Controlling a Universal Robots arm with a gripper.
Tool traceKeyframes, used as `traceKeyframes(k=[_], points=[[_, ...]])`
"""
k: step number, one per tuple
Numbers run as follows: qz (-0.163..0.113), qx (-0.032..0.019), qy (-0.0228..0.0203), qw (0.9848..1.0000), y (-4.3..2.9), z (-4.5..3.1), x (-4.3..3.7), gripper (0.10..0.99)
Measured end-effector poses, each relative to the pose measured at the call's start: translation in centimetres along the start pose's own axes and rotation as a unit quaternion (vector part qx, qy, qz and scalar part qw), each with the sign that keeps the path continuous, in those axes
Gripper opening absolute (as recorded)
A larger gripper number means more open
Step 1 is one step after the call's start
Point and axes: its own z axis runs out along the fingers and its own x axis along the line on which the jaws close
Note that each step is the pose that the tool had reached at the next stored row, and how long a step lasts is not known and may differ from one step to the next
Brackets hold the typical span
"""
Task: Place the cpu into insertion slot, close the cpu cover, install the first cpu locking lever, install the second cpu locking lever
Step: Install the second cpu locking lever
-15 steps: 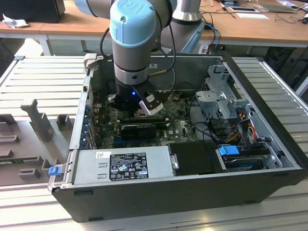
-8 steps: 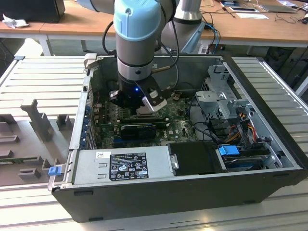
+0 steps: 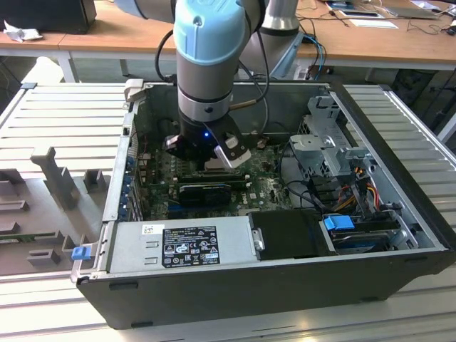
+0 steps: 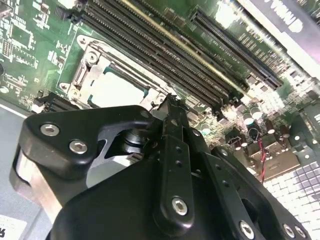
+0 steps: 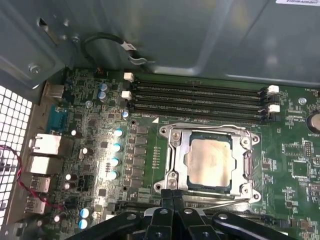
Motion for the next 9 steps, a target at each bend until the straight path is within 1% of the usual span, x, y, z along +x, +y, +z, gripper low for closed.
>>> traceKeyframes(k=[2,7,9], points=[[0.001,-0.0005,-0.0001,1.0,-0.24,-0.07,0.0,0.106],[0.002,-0.0034,0.0006,1.0,-0.34,-0.08,-0.35,0.106],[0.002,-0.0053,0.0005,1.0,-0.45,-0.11,-0.29,0.106]])
